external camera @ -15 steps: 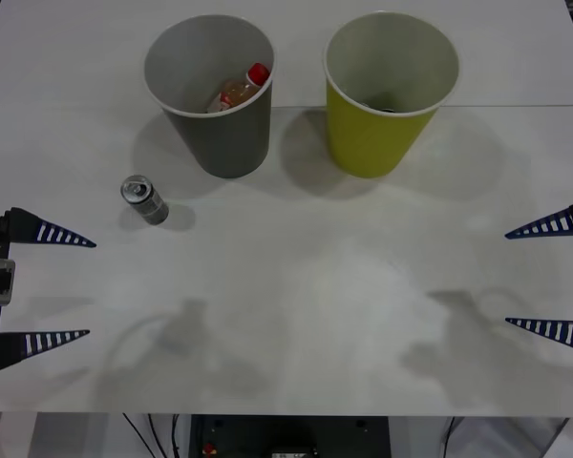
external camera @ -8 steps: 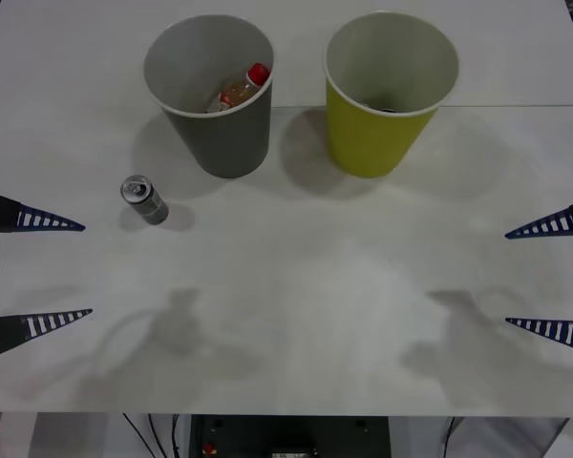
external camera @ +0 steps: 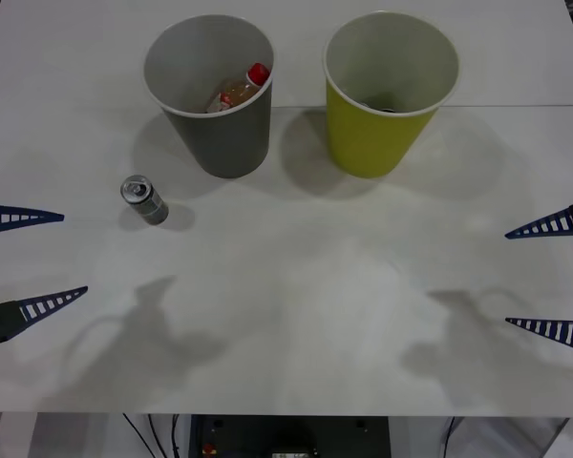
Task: Put the can into the green bin and the plastic bottle into the gray bin
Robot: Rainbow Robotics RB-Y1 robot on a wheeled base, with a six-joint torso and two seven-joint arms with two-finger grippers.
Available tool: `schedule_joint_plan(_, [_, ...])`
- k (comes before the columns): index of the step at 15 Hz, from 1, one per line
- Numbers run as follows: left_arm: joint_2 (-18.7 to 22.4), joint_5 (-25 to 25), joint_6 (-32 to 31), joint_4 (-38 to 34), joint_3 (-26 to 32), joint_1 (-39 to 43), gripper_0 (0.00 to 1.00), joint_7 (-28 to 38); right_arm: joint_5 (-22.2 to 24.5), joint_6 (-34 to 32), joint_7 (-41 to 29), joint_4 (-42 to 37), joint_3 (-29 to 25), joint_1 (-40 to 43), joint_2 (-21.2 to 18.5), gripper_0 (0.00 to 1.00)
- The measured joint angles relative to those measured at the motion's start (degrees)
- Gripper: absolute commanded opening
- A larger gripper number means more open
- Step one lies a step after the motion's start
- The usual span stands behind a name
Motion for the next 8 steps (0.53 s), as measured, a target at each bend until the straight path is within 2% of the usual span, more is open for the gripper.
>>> schedule_joint_plan(3, [-2.4, 1.5, 0.1, 3.3, 0.0, -0.1, 1.00, -5.1, 0.0, 0.0, 0.0, 0.0, 0.0, 0.0, 0.0, 1.00])
schedule_joint_plan(8, [-8.6, 3.7, -0.6, 8.8, 0.0, -1.1, 1.00, -8.9, 0.0, 0.0, 0.0, 0.0, 0.0, 0.0, 0.0, 1.00])
